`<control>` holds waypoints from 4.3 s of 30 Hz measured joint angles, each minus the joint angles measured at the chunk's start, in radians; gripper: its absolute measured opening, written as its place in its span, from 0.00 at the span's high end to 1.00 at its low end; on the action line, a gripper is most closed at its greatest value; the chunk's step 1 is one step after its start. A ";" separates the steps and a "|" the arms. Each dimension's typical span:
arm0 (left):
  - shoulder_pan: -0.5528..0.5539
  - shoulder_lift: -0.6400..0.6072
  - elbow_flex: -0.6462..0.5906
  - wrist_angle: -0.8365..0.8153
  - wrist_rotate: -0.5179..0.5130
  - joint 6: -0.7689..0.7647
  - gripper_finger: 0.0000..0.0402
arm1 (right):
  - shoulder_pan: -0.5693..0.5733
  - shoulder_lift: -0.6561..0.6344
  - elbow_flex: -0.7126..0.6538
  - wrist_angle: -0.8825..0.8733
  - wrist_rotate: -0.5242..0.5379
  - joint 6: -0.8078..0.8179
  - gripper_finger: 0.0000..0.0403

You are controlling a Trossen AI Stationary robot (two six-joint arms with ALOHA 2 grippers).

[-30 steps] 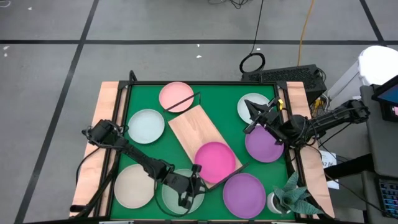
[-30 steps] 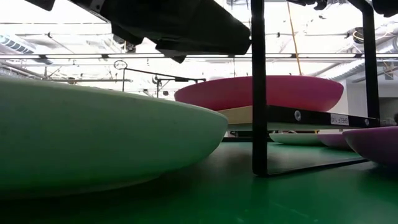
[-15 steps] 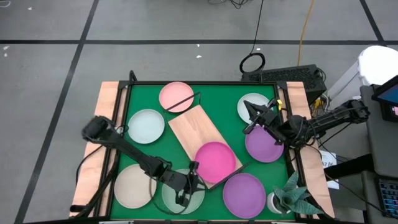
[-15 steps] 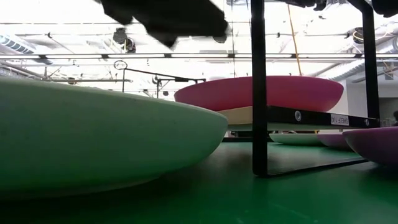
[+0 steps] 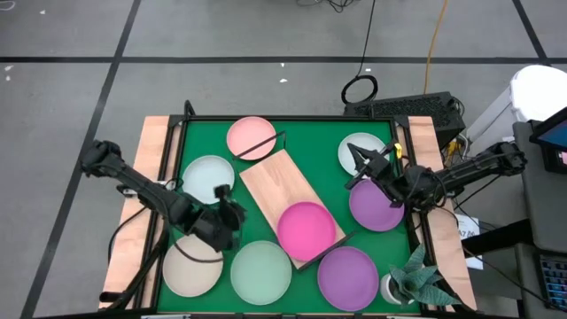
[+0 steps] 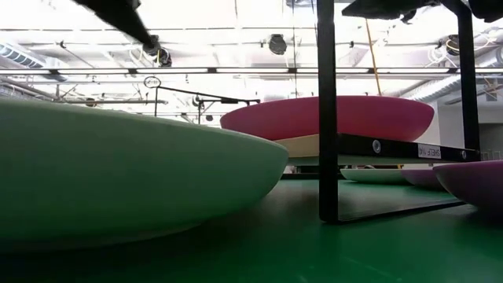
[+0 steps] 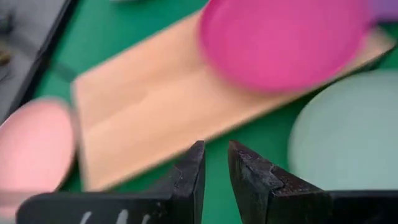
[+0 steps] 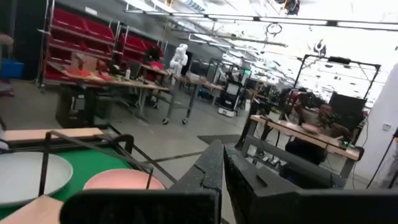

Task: Place and stack plates onto a shelf
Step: Put the left gray plate on the shelf

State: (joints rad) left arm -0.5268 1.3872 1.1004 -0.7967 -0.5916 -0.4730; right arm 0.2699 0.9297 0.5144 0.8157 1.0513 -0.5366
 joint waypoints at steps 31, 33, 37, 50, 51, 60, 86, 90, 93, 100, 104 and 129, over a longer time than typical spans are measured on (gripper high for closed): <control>0.211 -0.008 -0.341 -0.139 0.212 -0.373 0.45 | -0.651 0.001 0.397 -0.622 -0.639 0.409 1.00; 0.238 -0.008 -0.340 -0.140 0.247 -0.375 0.45 | -0.719 0.043 0.436 -0.711 -0.748 0.459 1.00; 0.280 -0.008 -0.340 -0.141 0.247 -0.420 0.44 | -0.781 0.091 0.444 -0.889 -0.870 0.522 1.00; 0.316 0.048 -0.339 -0.109 0.198 -0.374 0.44 | -0.618 0.089 0.432 -1.121 -1.002 0.699 1.00; 0.316 0.058 -0.339 -0.105 0.204 -0.370 0.44 | -0.602 0.086 0.432 -1.124 -1.001 0.699 1.00; 0.320 0.133 -0.339 -0.071 0.229 -0.314 0.44 | -0.477 0.065 0.417 -1.136 -0.994 0.698 1.00; 0.283 0.166 -0.219 -0.298 0.320 -0.274 0.97 | -0.444 0.065 0.417 -1.151 -0.943 0.655 1.00; 0.237 0.162 -0.104 -0.426 0.314 -0.311 0.97 | -0.444 0.065 0.417 -1.170 -0.943 0.655 1.00; 0.189 0.162 -0.005 -0.523 0.292 -0.354 0.97 | -0.444 0.065 0.417 -1.186 -0.943 0.655 1.00; 0.050 0.162 0.191 -0.653 0.276 -0.477 0.97 | -0.444 0.065 0.417 -1.241 -0.943 0.655 1.00; -0.036 0.162 0.235 -0.651 0.277 -0.491 0.97 | -0.444 0.065 0.417 -1.262 -0.943 0.664 1.00; -0.015 0.162 0.246 -0.134 0.197 0.437 0.97 | -0.301 0.065 0.416 -1.246 -0.944 0.723 1.00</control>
State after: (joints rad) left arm -0.5422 1.5494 1.3464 -0.9304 -0.3947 -0.0360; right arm -0.0310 0.9951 0.9306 -0.4305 0.1070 0.1866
